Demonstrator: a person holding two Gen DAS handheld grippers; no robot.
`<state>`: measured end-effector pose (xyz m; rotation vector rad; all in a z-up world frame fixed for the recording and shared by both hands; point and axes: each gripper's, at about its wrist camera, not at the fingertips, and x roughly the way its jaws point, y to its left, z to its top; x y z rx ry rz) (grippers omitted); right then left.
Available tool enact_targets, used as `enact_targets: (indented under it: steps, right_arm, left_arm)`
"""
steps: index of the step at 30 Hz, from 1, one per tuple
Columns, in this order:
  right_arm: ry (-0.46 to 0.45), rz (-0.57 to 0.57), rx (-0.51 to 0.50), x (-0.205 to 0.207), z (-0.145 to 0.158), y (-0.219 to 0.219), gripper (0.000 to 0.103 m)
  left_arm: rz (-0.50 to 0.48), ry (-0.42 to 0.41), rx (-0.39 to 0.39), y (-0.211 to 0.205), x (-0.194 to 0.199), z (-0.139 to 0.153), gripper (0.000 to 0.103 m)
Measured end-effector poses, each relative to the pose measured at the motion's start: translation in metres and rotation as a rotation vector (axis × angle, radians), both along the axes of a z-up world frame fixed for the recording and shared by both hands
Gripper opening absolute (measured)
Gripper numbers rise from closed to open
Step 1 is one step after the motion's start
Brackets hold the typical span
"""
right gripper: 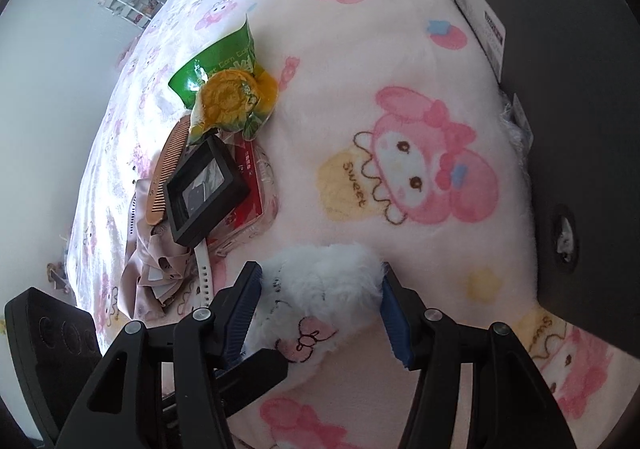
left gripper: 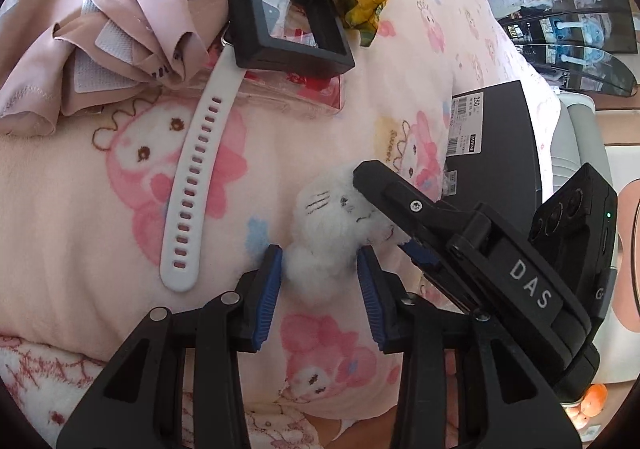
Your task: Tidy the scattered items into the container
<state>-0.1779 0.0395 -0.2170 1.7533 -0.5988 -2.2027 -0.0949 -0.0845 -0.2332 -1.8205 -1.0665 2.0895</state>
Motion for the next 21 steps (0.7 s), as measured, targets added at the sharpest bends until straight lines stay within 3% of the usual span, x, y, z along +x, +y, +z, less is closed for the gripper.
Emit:
enact_targets:
  steps: [7,13,18,21]
  right_arm:
    - [0.011,0.004,-0.092,0.003,0.007,0.006,0.044]
    - [0.06,0.033,-0.136,0.01,0.029,0.004,0.043]
    - [0.065,0.063,-0.17,0.02,0.036,0.003,0.043]
    - [0.052,0.076,-0.113,0.017,0.034,0.007,0.043]
  left_arm:
    - [0.019,0.096,0.043,-0.007,-0.001,0.012,0.034]
    - [0.006,0.134,0.1,-0.005,0.001,0.017,0.031]
    - [-0.108,0.148,0.156,0.01,0.003,0.022,0.031]
    - [-0.105,0.124,0.098,0.014,0.002,0.019,0.031]
